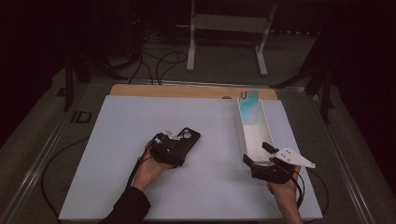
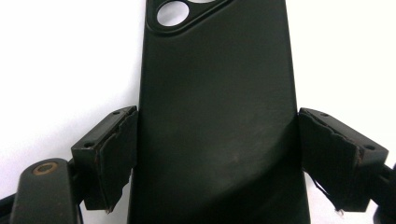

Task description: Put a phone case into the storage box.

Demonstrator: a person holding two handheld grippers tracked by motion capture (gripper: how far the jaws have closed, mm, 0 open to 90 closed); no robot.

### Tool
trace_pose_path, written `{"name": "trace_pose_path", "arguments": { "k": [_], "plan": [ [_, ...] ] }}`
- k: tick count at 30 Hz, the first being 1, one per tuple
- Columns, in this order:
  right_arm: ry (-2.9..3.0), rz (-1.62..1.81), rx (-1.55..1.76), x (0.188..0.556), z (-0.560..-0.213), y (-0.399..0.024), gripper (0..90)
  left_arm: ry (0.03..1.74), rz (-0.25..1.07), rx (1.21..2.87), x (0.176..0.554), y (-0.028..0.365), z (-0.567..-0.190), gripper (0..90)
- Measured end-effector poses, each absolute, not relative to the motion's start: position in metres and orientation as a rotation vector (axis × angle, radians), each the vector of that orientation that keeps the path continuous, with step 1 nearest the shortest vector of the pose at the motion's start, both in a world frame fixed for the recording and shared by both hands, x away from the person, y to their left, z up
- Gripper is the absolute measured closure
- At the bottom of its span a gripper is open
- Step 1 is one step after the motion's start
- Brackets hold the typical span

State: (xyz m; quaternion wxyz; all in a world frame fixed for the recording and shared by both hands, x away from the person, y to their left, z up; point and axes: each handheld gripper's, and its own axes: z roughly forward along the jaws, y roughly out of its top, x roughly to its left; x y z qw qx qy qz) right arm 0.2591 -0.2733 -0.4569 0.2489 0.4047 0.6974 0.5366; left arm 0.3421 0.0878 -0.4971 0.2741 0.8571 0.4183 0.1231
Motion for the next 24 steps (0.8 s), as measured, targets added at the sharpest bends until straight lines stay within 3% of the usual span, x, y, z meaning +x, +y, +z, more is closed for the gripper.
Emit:
{"name": "trace_pose_path", "arguments": {
  "k": [24],
  "plan": [
    [1.988, 1.535, 1.168, 0.287, -0.435, -0.262, 8.0, 0.904, 0.464, 2.183, 0.319, 0.07, -0.442, 16.0]
  ]
}}
